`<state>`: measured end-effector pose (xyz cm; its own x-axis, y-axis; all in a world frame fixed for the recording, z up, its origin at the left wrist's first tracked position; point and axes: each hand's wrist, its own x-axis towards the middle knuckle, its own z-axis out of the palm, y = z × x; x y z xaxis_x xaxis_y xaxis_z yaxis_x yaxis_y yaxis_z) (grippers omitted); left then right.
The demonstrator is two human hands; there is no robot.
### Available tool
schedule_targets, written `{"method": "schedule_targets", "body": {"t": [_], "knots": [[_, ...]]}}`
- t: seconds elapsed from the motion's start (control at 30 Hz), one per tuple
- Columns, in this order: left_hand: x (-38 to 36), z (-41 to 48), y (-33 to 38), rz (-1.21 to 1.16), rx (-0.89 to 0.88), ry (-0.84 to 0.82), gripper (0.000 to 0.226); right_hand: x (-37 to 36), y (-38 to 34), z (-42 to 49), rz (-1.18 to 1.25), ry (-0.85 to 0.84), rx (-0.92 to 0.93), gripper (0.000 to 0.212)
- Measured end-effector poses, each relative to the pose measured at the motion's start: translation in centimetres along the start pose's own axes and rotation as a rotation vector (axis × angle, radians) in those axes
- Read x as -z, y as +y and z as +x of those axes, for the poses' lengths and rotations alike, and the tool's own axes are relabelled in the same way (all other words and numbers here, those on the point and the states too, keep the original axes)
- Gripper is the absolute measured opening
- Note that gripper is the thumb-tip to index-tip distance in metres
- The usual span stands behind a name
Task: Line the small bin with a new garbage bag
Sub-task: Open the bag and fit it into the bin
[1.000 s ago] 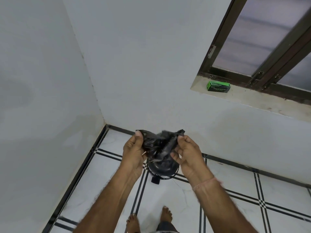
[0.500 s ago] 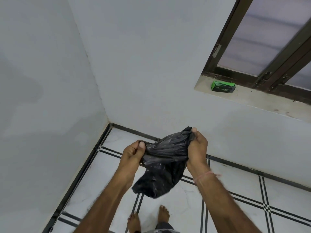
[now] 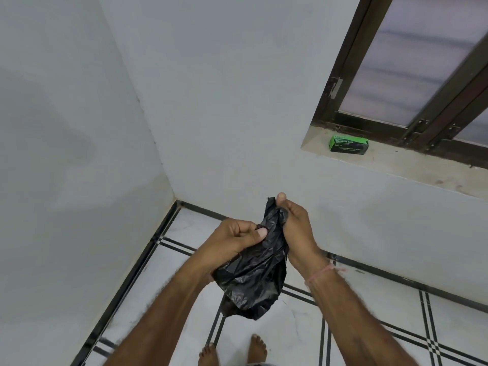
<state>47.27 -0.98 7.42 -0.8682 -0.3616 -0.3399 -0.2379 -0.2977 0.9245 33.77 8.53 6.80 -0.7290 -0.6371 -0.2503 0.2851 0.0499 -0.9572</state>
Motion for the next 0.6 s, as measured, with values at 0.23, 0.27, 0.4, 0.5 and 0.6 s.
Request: {"method": "schedule_targets", "body": {"t": [0.23, 0.27, 0.4, 0.5, 0.6], "knots": [[-3.1, 0.7, -0.6, -0.267, -0.073, 0.392, 0.038, 1.7, 0.2, 0.1, -0.359, 0.255, 0.260, 0.024], [-3.3, 0.8, -0.6, -0.309, -0.078, 0.406, 0.043, 1.6, -0.3, -0.8, -0.214, 0.115, 0.183, 0.030], [-3.7, 1.1, -1.1, -0.374, -0.058, 0.428, 0.056, 0.8, -0.4, -2.5, 0.028, -0.260, -0.133, 0.037], [-4.2, 1.0, -1.5, -0.361, -0.042, 0.443, 0.059, 0.9, -0.1, -2.3, 0.144, -0.194, -0.165, 0.020], [-4.6, 0.9, -1.8, -0.345, -0.015, 0.448, 0.060, 1.3, 0.1, -2.1, 0.220, -0.109, -0.226, 0.021]]}}
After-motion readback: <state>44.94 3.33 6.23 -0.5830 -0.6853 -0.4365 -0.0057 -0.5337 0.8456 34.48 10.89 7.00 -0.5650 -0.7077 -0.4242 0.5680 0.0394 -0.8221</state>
